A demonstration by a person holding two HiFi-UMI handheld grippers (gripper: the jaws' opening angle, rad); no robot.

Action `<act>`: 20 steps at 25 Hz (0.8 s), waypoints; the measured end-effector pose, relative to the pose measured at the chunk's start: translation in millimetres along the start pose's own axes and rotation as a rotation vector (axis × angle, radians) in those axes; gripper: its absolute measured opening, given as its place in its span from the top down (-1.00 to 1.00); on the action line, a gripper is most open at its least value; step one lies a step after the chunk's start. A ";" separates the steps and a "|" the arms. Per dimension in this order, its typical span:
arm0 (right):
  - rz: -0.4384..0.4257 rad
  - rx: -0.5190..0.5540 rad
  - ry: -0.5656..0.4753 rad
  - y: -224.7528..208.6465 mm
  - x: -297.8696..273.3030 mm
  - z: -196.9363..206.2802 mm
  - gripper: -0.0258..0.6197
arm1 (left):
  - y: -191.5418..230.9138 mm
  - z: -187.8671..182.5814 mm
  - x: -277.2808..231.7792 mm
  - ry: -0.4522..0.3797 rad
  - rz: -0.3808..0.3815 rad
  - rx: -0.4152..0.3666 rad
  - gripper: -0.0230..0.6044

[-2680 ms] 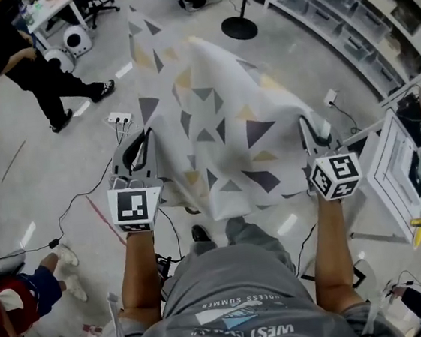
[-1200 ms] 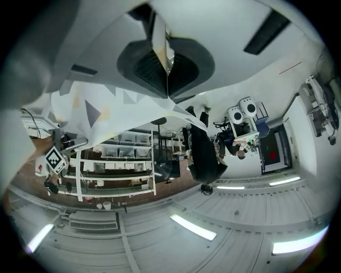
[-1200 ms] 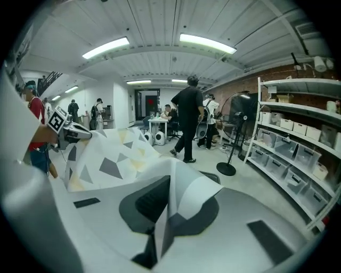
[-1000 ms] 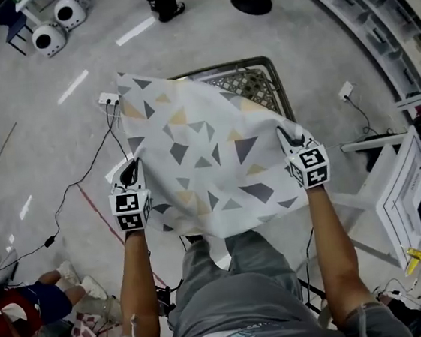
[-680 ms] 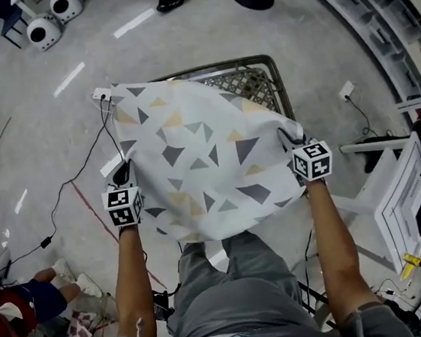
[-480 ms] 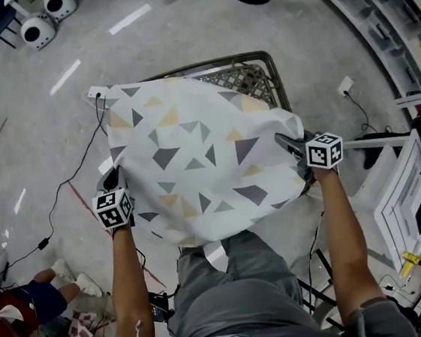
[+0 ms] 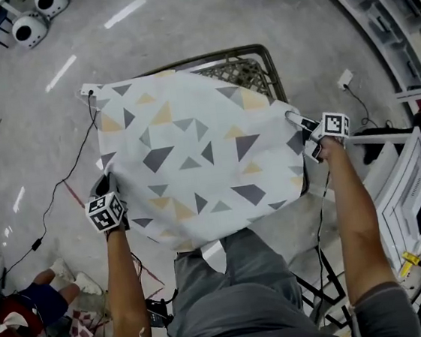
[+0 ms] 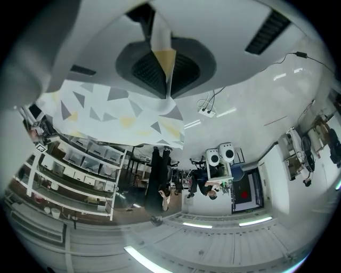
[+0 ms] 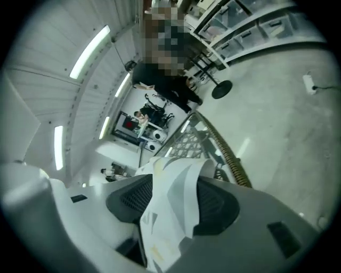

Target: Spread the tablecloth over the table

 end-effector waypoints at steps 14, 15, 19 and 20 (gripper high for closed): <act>0.453 1.376 -0.260 104.7 0.7 -57.6 0.76 | -29.6 22.3 -36.2 0.006 -0.035 0.099 0.87; 0.465 1.305 -0.223 82.3 -7.0 -63.1 0.75 | -30.9 21.4 -39.0 0.007 -0.041 0.107 0.87; 0.505 0.924 -0.090 2.1 -43.1 -90.4 0.73 | -26.8 23.6 -43.2 0.032 -0.039 0.110 0.85; 0.511 0.839 -0.051 -11.5 -52.5 -96.8 0.72 | -25.8 24.8 -44.0 0.037 -0.043 0.111 0.84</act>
Point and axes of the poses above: the fingertips, and each gripper's own axes: x backward along the fingers, y to its left, z out of its underside, the point moved 4 cm from there along x, backward along the fingers, and after that the axes turned 9 degrees about z, right-handed, at the moved point
